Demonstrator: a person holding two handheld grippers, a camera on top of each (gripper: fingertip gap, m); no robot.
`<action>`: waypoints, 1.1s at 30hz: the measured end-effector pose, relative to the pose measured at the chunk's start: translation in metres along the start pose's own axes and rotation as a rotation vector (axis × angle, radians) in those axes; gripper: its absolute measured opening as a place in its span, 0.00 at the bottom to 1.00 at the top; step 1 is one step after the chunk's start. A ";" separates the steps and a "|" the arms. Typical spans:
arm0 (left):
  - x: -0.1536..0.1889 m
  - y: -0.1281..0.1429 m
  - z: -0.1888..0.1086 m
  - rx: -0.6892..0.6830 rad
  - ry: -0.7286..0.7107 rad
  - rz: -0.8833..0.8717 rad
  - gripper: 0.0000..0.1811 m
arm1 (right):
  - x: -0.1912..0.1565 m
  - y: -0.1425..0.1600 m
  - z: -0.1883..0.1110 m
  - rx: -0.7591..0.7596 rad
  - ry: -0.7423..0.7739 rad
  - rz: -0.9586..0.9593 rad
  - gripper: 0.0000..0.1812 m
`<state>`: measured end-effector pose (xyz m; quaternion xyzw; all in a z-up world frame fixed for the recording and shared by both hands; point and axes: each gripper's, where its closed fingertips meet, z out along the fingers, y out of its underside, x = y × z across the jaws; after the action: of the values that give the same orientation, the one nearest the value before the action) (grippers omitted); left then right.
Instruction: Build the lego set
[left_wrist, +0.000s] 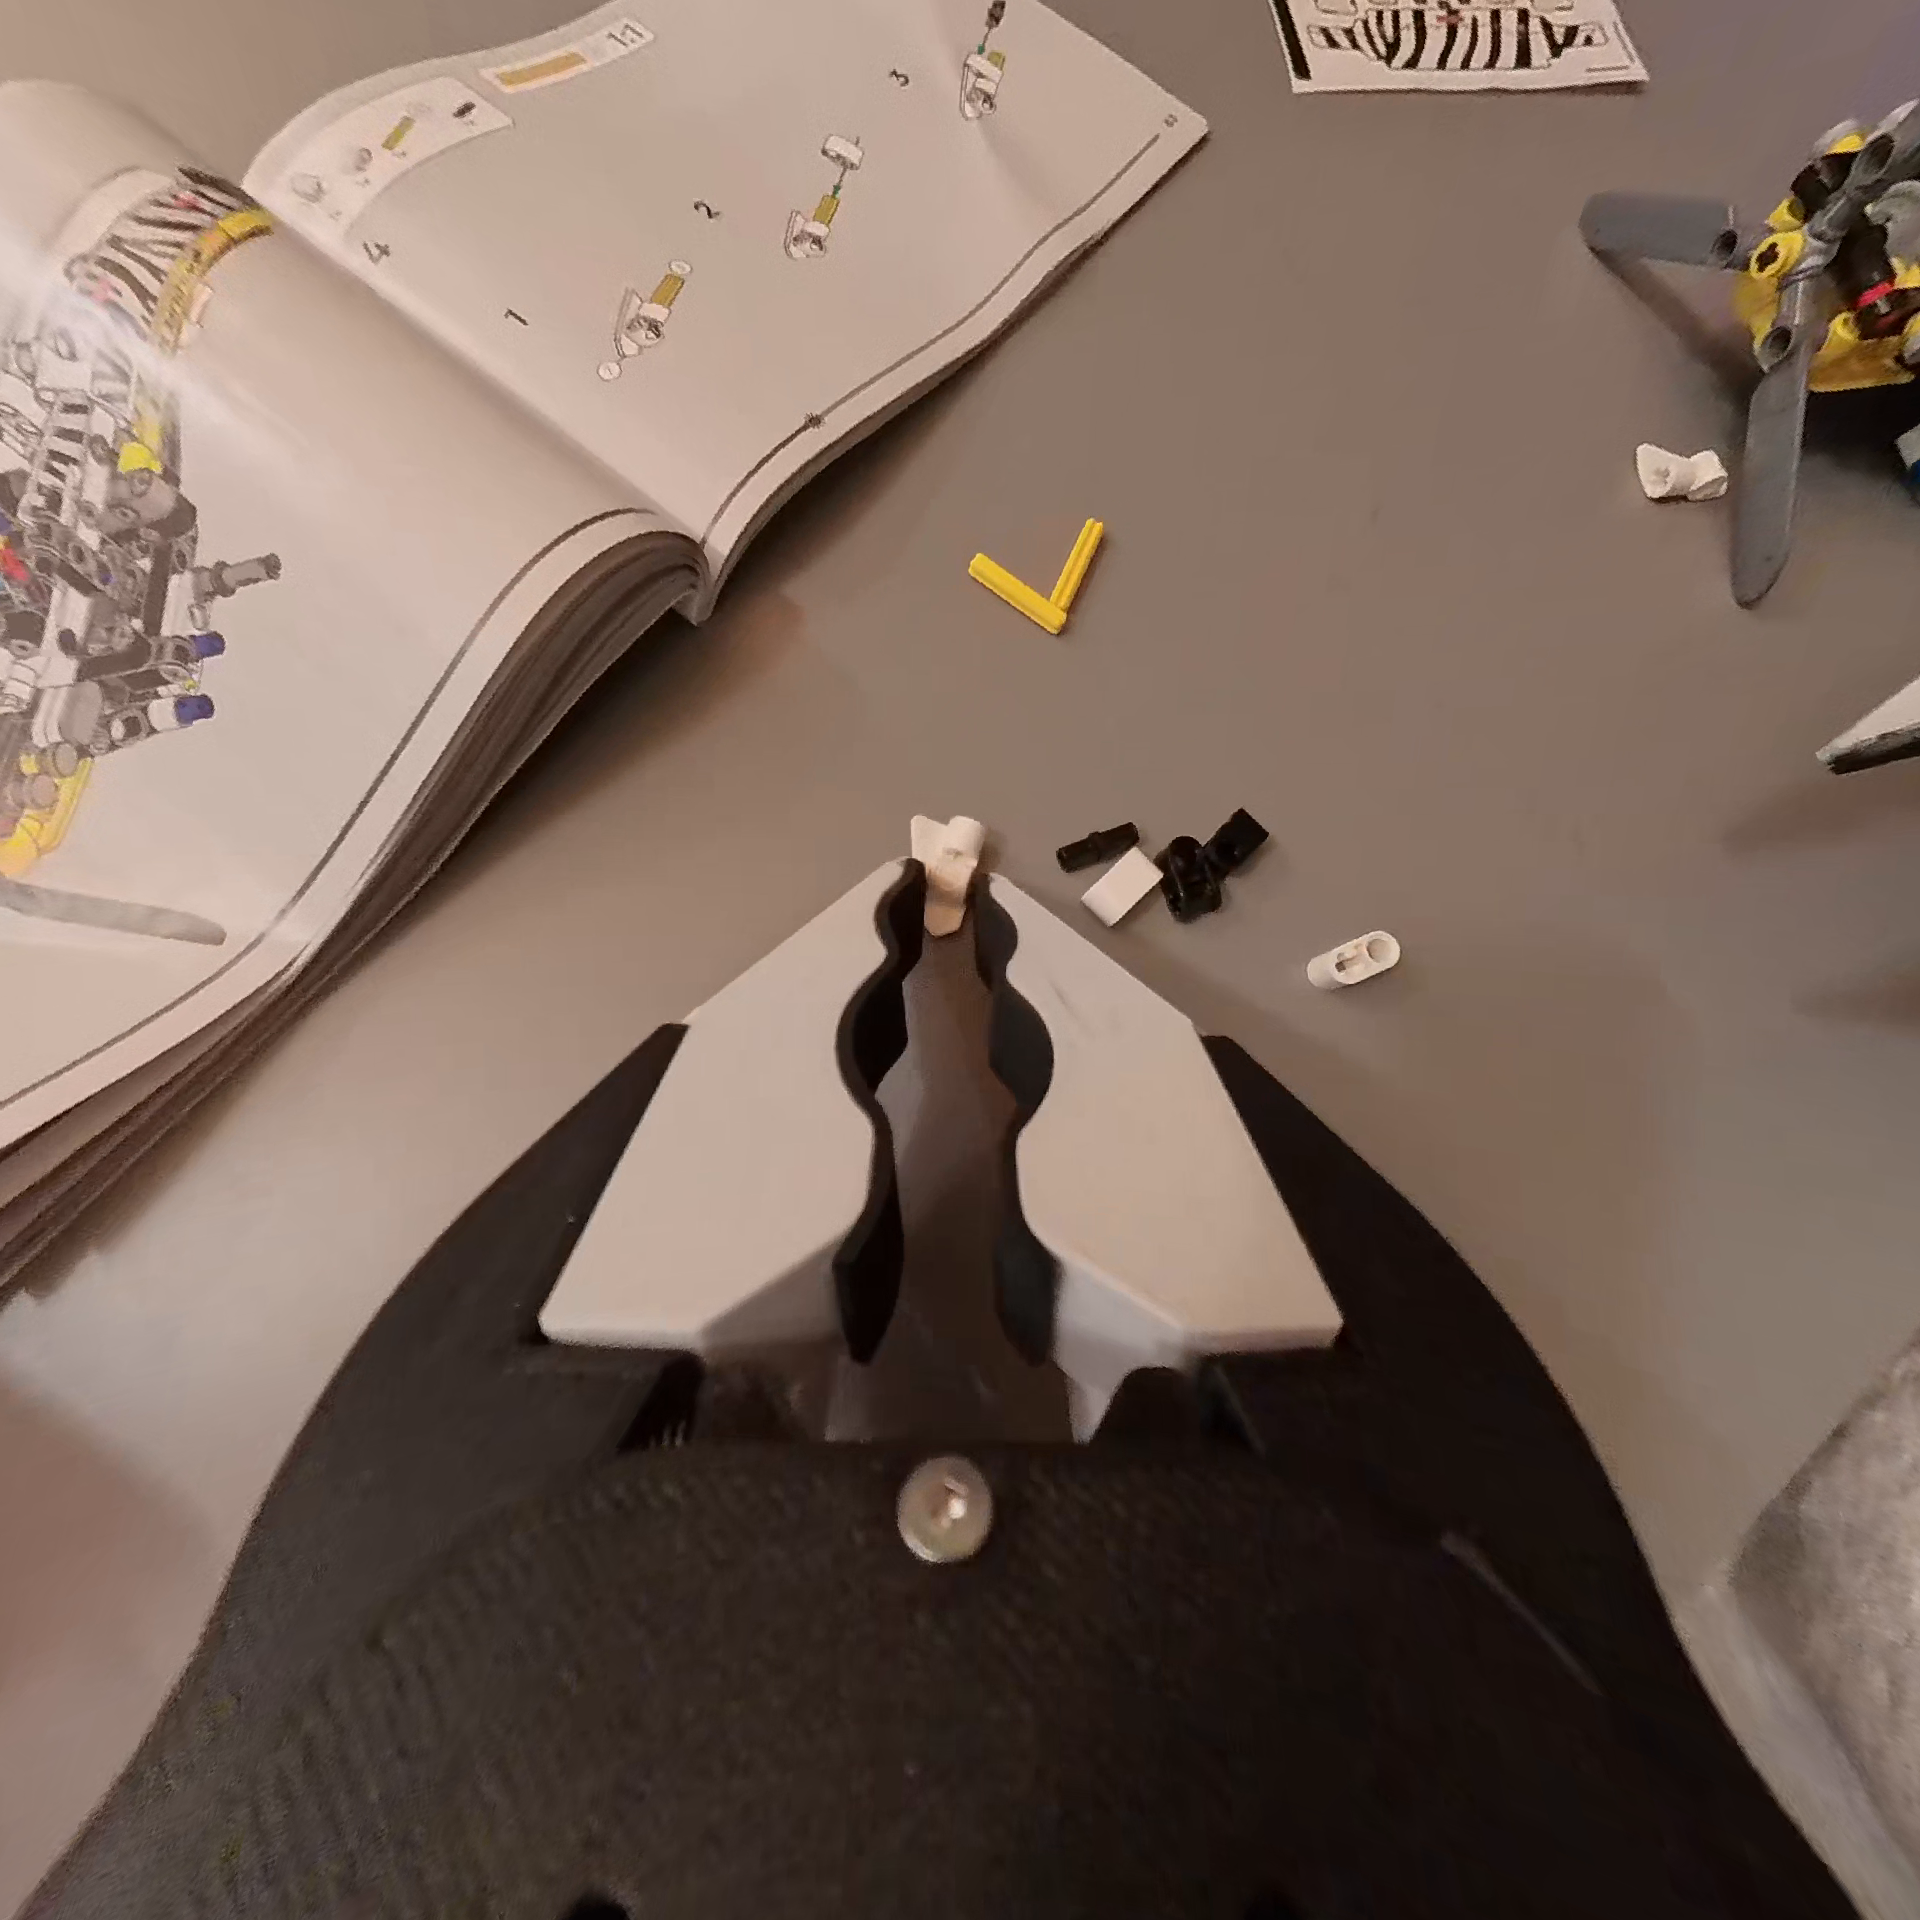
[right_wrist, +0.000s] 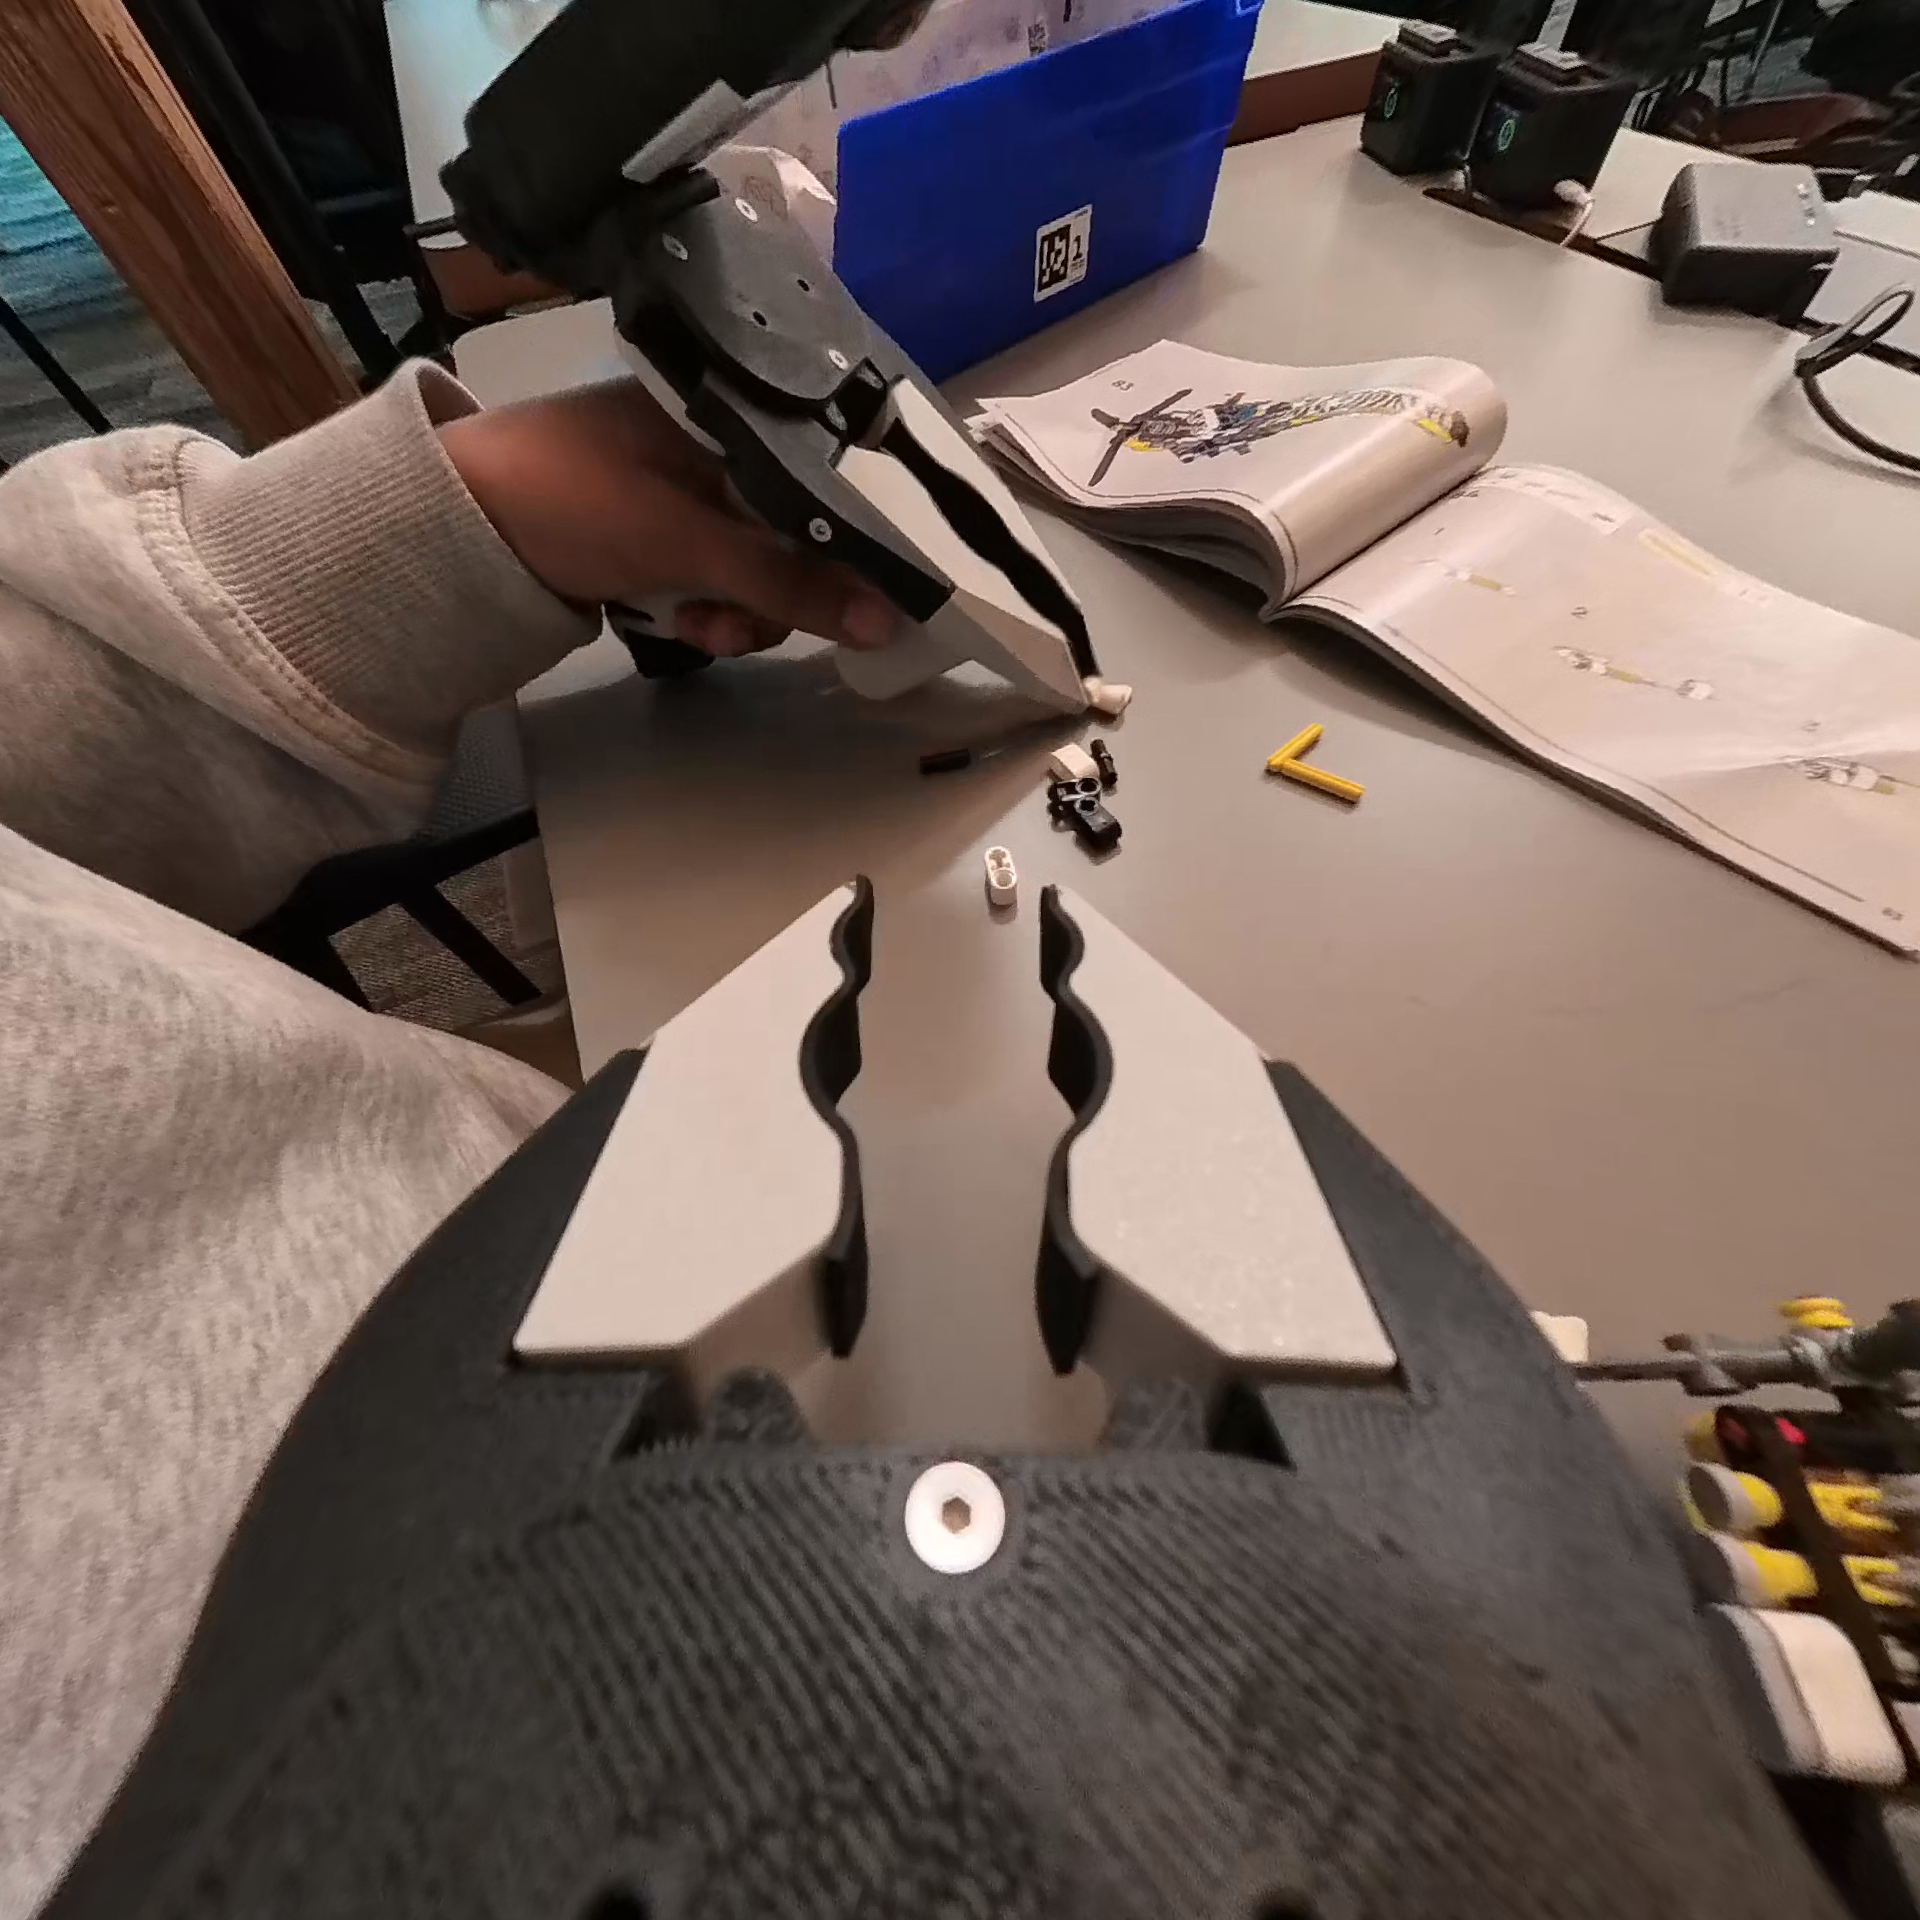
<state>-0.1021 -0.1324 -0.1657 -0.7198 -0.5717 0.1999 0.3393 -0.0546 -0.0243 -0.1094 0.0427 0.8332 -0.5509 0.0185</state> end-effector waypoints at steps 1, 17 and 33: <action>-0.002 -0.002 -0.002 0.013 -0.013 0.005 0.04 | 0.000 0.000 0.000 0.002 -0.002 0.002 0.17; 0.104 -0.066 -0.045 0.478 0.134 0.550 0.04 | 0.021 -0.050 -0.017 0.282 -0.186 0.379 0.24; 0.129 -0.062 -0.047 0.495 0.144 0.655 0.04 | 0.021 -0.046 -0.024 0.339 -0.335 0.568 0.13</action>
<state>-0.0791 -0.0141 -0.0757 -0.7726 -0.2219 0.3777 0.4595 -0.0792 -0.0193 -0.0592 0.1839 0.6706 -0.6533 0.2995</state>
